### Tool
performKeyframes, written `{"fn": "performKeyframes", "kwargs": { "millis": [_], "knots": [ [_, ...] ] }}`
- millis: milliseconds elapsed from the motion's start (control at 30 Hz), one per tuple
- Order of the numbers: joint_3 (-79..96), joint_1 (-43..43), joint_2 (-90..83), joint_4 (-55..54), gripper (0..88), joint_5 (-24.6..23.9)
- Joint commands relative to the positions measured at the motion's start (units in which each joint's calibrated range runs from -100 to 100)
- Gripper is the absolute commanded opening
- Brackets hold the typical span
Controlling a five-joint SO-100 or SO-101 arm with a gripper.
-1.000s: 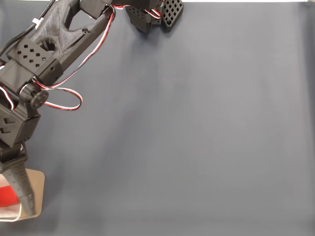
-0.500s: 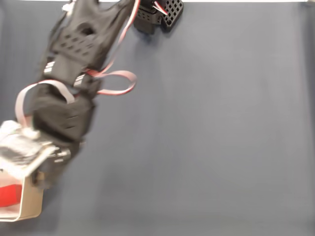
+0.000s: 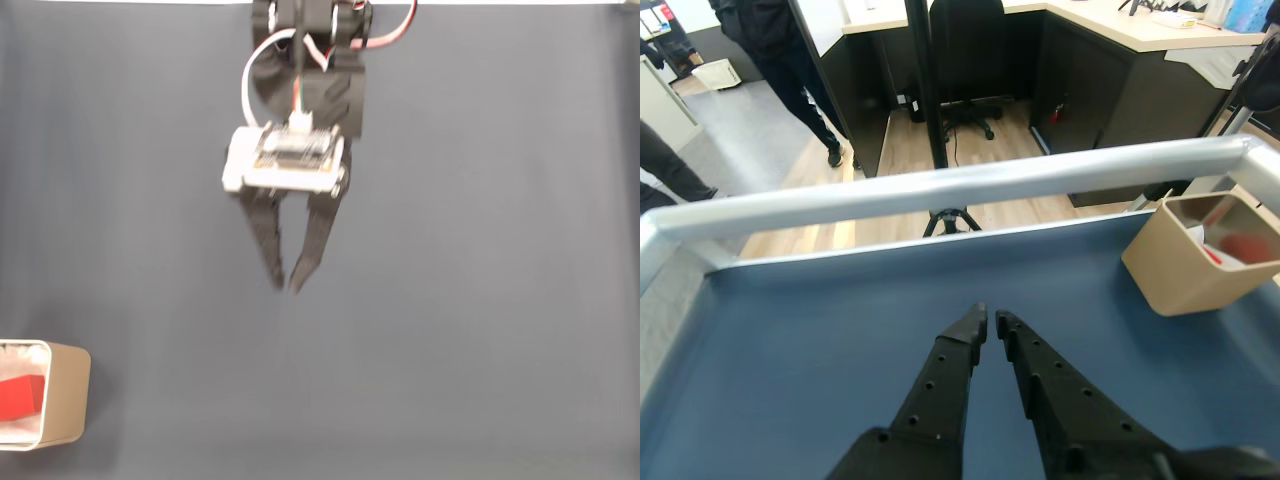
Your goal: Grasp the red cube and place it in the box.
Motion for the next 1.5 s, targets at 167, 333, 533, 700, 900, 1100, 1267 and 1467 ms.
{"fn": "performKeyframes", "kwargs": {
  "millis": [167,333,533,700,900,1100,1267,1467],
  "knots": [
    [33.9,-3.0,-33.8,5.4,0.0,2.5],
    [45.8,-2.6,-46.8,15.0,0.0,3.2],
    [46.7,-3.8,-53.5,35.1,0.0,2.3],
    [46.7,-3.3,-53.5,43.5,0.0,1.2],
    [46.7,-3.1,-53.5,46.6,0.0,0.9],
    [46.7,-3.1,-53.5,47.6,0.0,0.6],
    [46.7,-3.0,-53.5,47.6,0.0,0.7],
    [46.7,-3.0,-53.5,47.6,0.0,0.9]
  ]
}}
